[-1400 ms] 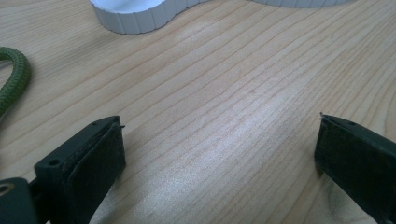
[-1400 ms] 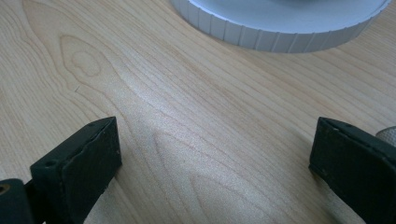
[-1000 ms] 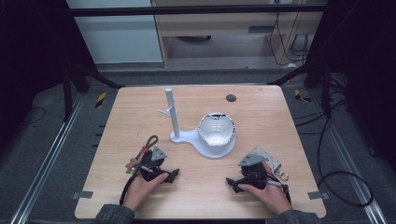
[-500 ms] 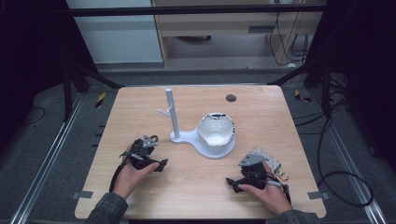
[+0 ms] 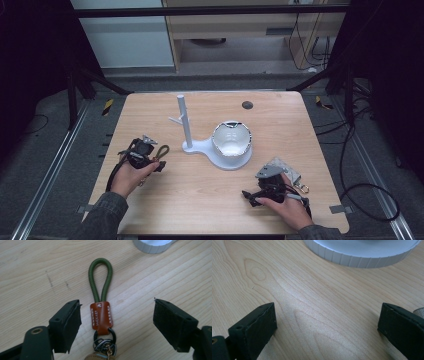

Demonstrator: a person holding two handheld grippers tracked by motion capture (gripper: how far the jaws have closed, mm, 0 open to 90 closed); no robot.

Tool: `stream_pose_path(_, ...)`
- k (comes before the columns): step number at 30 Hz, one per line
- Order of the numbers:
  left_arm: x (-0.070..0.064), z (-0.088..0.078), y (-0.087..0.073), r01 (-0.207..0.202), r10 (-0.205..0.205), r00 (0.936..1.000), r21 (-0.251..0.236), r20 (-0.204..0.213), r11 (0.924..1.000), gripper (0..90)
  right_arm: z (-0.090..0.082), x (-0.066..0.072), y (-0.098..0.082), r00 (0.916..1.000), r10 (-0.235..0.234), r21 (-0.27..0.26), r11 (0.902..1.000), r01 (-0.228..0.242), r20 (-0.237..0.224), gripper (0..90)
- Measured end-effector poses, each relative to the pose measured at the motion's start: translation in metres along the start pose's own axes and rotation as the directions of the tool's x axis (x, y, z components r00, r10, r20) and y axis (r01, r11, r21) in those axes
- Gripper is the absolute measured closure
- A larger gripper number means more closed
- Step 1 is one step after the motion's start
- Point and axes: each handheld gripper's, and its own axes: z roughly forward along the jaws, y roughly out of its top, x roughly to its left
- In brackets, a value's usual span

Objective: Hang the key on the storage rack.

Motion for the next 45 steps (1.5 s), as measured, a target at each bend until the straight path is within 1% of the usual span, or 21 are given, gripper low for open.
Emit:
stream_pose_path(1,0.000,0.000,0.000,0.000,0.000,1.0000,0.000,0.000,1.0000,25.0,0.000,0.000,0.000,1.0000,0.000,0.000,1.0000,0.000,0.000,2.0)
stream_pose_path(2,0.003,0.001,0.000,0.000,0.000,1.0000,0.016,-0.007,0.9999,26.4,0.000,0.000,0.000,1.0000,0.000,0.000,1.0000,0.000,0.000,2.0)
stream_pose_path(3,0.004,0.001,0.000,0.002,-0.001,1.0000,0.028,-0.004,0.9996,27.6,0.000,0.000,0.000,1.0000,0.000,-0.002,1.0000,0.000,0.000,2.0)
stream_pose_path(5,0.007,0.001,0.000,0.010,-0.010,0.9999,0.040,0.001,0.9992,30.5,0.000,0.000,0.000,1.0000,0.000,-0.003,1.0000,0.000,-0.001,2.0)
stream_pose_path(7,0.009,0.002,-0.001,0.010,-0.009,1.0000,0.051,-0.003,0.9986,33.5,0.000,0.000,0.000,1.0000,0.000,-0.003,1.0000,0.000,-0.001,2.0)
stream_pose_path(12,0.013,0.006,-0.002,0.019,-0.019,0.9998,0.065,-0.001,0.9977,38.4,0.000,0.000,0.000,1.0000,0.000,-0.003,1.0000,0.000,-0.001,2.0)
stream_pose_path(13,0.013,0.007,-0.001,0.017,-0.017,0.9999,0.068,0.001,0.9976,40.9,0.000,0.000,0.000,1.0000,0.000,-0.003,1.0000,0.000,-0.001,2.0)
stream_pose_path(17,0.015,0.012,0.000,0.019,-0.021,0.9997,0.095,0.012,0.9953,44.5,0.000,0.000,-0.001,1.0000,-0.003,-0.004,1.0000,0.003,-0.001,2.0)
stream_pose_path(19,0.016,0.013,0.000,0.020,-0.022,0.9996,0.100,0.016,0.9948,47.0,0.000,0.000,-0.001,1.0000,-0.001,-0.004,1.0000,0.001,-0.002,2.0)
stream_pose_path(20,0.016,0.014,0.000,0.025,-0.027,0.9994,0.108,0.021,0.9938,48.1,-0.001,0.000,-0.001,1.0000,-0.001,-0.004,1.0000,0.001,-0.002,2.0)
stream_pose_path(22,0.018,0.016,0.000,0.022,-0.025,0.9993,0.124,0.026,0.9921,50.5,-0.001,0.000,-0.001,1.0000,-0.001,-0.004,1.0000,0.001,-0.002,2.0)
stream_pose_path(24,0.019,0.018,0.001,0.028,-0.034,0.9986,0.133,0.041,0.9907,53.4,-0.001,0.000,-0.001,1.0000,0.000,-0.004,1.0000,0.000,-0.002,2.0)
stream_pose_path(27,0.019,0.020,0.003,0.027,-0.034,0.9980,0.139,0.053,0.9899,57.6,-0.001,0.000,-0.001,1.0000,-0.001,-0.004,1.0000,0.001,-0.002,2.0)
stream_pose_path(33,0.022,0.021,0.004,0.030,-0.038,0.9980,0.152,0.051,0.9880,60.5,-0.001,0.000,-0.001,1.0000,-0.002,-0.004,1.0000,0.002,-0.002,2.0)
stream_pose_path(35,0.023,0.023,0.004,0.036,-0.046,0.9973,0.161,0.057,0.9862,61.2,-0.001,0.000,-0.001,1.0000,-0.001,-0.004,1.0000,0.001,-0.003,2.0)
stream_pose_path(41,0.024,0.025,0.004,0.032,-0.044,0.9965,0.170,0.071,0.9849,63.8,-0.001,0.000,-0.001,1.0000,-0.002,-0.003,1.0000,0.002,-0.002,2.0)
stream_pose_path(45,0.025,0.024,0.004,0.024,-0.036,0.9971,0.169,0.068,0.9854,65.4,-0.001,0.000,-0.002,1.0000,-0.003,-0.003,1.0000,0.003,-0.002,2.0)
